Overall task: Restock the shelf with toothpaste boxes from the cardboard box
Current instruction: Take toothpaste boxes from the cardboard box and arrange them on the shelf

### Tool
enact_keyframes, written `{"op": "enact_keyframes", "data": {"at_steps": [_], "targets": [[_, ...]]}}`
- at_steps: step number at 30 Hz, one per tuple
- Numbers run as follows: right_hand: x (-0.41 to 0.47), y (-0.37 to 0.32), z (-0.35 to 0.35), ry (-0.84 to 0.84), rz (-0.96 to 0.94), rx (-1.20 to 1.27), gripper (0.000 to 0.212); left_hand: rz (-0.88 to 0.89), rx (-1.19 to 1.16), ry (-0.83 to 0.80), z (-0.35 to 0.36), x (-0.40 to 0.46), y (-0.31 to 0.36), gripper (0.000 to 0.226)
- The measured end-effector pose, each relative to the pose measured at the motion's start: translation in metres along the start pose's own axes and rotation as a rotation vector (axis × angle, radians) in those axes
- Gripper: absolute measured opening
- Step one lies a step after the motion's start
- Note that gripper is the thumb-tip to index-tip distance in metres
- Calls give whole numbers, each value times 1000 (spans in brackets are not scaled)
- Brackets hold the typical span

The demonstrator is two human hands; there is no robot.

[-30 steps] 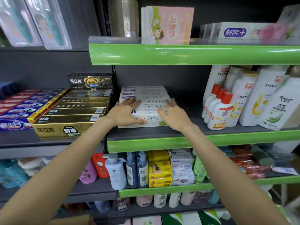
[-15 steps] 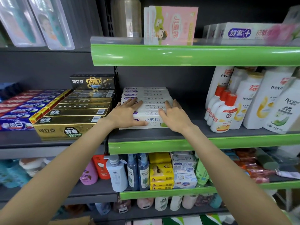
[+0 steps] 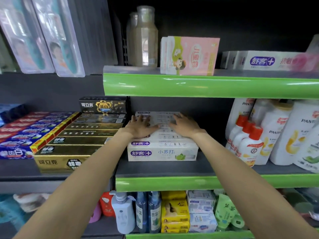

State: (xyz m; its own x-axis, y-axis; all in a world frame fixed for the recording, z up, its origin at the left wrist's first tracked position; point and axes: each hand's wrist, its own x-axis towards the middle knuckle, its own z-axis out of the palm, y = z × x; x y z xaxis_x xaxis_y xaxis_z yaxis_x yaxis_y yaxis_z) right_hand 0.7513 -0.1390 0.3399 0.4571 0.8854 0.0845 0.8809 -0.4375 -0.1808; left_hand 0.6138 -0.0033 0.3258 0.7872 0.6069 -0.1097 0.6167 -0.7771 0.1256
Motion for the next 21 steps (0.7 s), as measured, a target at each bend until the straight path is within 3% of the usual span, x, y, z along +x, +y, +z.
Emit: {"op": "enact_keyframes", "data": {"at_steps": [3,5,21], "targets": [[12,2,0,-100,4,79,55,46,7,-8,-3,0,5,79],[17,3,3,-109,-1,85,56,67,-16,19,-2,-2,6,69],[31,11,14,-87,0,35,59,4,-78,85,9,15,-4,98]]}}
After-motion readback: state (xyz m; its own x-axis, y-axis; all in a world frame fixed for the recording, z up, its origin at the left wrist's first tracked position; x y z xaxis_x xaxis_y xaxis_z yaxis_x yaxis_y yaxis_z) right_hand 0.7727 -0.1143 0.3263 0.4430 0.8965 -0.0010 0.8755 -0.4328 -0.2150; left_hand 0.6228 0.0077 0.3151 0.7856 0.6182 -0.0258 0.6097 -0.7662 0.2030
